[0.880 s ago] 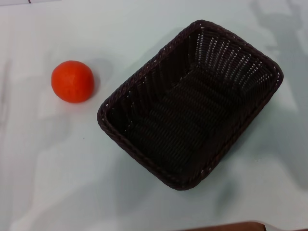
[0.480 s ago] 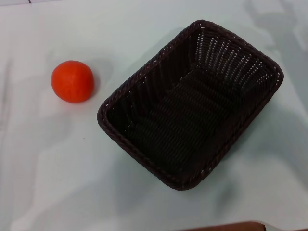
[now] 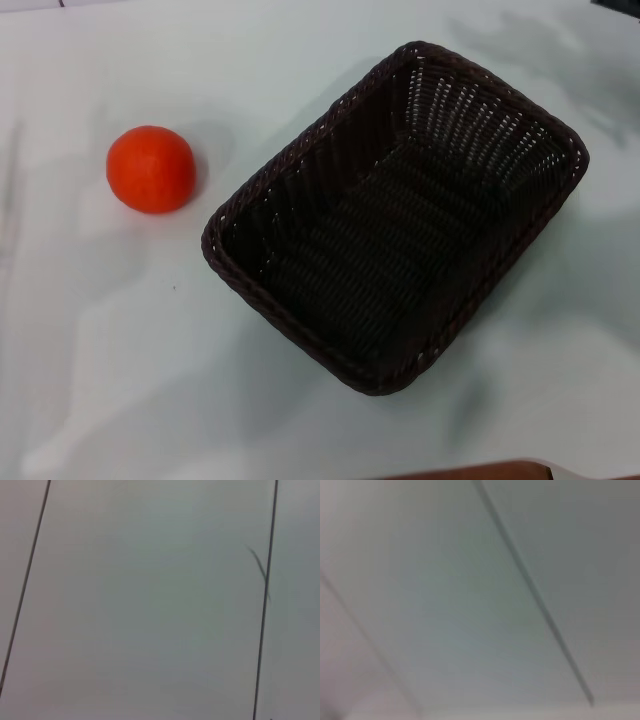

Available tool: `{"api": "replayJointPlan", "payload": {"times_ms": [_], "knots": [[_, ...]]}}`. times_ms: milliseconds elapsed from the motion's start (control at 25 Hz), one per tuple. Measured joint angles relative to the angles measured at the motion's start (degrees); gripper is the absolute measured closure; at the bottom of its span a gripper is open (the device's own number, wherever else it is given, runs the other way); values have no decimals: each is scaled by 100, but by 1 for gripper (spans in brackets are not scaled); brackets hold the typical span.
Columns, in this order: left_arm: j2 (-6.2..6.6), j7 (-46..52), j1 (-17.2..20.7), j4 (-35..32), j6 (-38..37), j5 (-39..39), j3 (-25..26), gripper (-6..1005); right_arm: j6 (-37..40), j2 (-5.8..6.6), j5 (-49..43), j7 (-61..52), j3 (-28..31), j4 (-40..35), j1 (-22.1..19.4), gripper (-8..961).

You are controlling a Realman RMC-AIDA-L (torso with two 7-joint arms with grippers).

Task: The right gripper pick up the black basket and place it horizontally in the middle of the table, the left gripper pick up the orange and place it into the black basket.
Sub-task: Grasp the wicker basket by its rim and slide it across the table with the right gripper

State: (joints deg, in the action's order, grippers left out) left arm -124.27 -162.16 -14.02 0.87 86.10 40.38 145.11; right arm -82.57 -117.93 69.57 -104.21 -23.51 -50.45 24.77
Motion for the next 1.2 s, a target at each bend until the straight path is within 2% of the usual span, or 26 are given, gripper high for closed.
{"api": "replayJointPlan", "payload": {"times_ms": [120,240,280,320,400,520,840,1000,1200], "knots": [[0,0,-17,0,-49,1,-1,77,-486,90,-1152,-1310,-260,-917,290,10],[0,0,-24,0,-57,-1,0,77,-1190,175,-2424,-2320,-459,-1637,826,10],[0,0,-25,0,-56,0,-1,77,-1424,209,-3095,-2639,-569,-1755,1143,10],[-1,0,-25,0,-56,0,-1,77,-1424,209,-3095,-2639,-569,-1755,1143,10],[-1,0,-21,0,-56,-4,-1,77,-1534,213,-3759,-2883,-661,-1767,1494,9],[0,0,4,0,-56,-9,0,78,-1500,131,-4421,-3091,-751,-1660,1840,9],[-1,0,59,0,-54,-13,38,78,-888,22,-4642,-3372,-1528,-820,2062,34],[-8,0,88,0,-51,-14,45,78,-633,3,-4679,-3440,-1712,-569,2086,49],[-10,0,108,0,-45,-23,44,78,-581,28,-4649,-3404,-1721,-417,2095,279]]}}
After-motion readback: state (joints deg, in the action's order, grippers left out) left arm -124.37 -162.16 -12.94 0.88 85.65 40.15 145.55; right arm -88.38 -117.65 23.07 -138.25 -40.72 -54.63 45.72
